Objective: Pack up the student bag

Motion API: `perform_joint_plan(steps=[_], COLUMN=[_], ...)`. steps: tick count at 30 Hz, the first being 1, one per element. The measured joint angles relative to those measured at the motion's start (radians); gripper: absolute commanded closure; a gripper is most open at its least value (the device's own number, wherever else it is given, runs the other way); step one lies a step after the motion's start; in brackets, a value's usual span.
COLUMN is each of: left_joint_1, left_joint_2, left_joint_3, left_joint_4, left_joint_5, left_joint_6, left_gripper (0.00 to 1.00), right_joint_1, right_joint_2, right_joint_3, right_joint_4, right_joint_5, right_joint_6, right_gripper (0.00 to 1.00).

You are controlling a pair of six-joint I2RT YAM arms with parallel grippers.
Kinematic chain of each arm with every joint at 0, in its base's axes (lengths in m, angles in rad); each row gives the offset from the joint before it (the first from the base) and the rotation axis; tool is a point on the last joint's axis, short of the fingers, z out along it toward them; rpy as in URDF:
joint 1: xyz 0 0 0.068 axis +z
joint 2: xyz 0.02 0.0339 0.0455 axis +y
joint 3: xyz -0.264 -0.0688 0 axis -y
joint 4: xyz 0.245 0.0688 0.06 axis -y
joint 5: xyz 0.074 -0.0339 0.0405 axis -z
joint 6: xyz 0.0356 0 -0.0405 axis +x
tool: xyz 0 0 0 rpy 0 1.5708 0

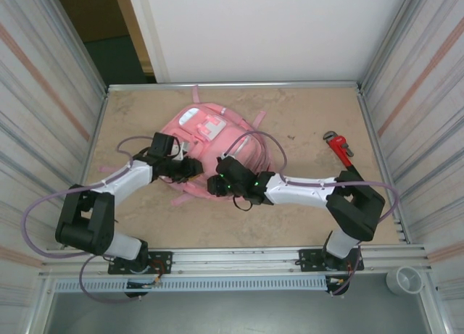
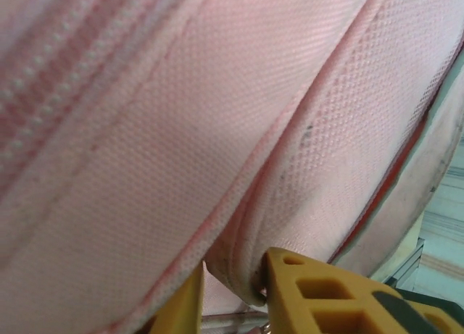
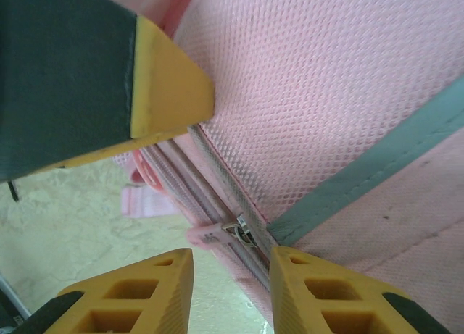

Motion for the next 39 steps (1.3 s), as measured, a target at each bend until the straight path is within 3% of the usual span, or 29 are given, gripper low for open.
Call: perform_joint_plan(steps=[10,27,39], left_joint_1=[-0.002,-0.005,-0.005], left_joint_2=[0.0,0.0,0.0], left_joint_3=[-0.037,-0.038,-0.038], left_joint_4=[0.074,0.083,0.089], left_joint_5=[0.01,0.022,0.034], left_joint_6=[-0.064,-0.063,-0.062], left_gripper=[1.0,1.0,1.0], right_joint_1=[0.065,0.147,0.172], right_joint_2=[0.01,0.196,0.24], right_joint_3=[0.0,0.201,0.237], right_joint_4=[-0.003,-0.179,-0.29], right_joint_5=[0.112,0.289,0.394], right_joint_6=[0.136,0.249,0.263], right_gripper=[0.64,0.67,0.86])
